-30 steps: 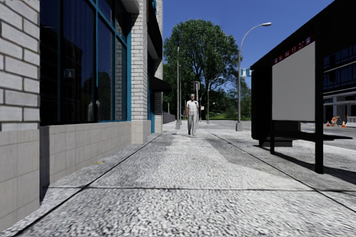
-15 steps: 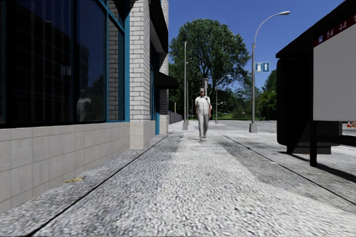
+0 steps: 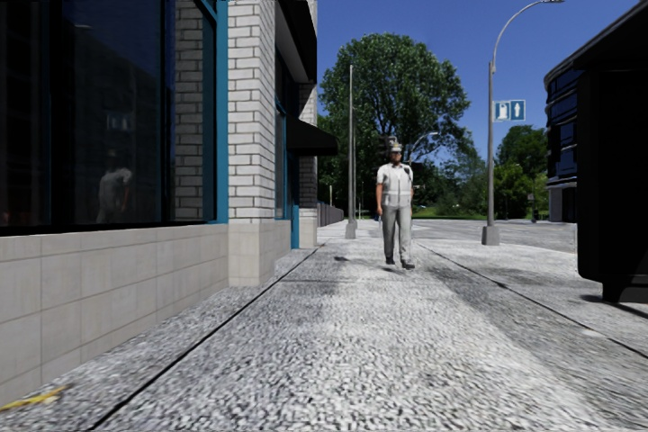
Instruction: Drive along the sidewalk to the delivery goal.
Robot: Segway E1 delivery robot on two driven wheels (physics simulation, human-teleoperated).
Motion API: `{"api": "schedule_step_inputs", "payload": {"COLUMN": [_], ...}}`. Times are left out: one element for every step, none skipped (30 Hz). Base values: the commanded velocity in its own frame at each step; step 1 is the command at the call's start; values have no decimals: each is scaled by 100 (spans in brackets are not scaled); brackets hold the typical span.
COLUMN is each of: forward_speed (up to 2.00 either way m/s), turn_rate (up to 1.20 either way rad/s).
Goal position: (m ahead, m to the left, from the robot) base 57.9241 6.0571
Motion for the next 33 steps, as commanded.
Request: {"api": "schedule_step_inputs", "payload": {"forward_speed": [200,200,200,200,200,200,200,200,200,200,200,200,200,200,200,200,200,200,200,200,200,200,200,200,200,200,200,200,200,200,200,200,200], "turn_rate": [11,11,11,11,11,1,0,0,0,0,0,0,0,0,0,0,0,0,0,0,0,0,0,0,0,0,0,0,0,0,-7,-10,-10]}}
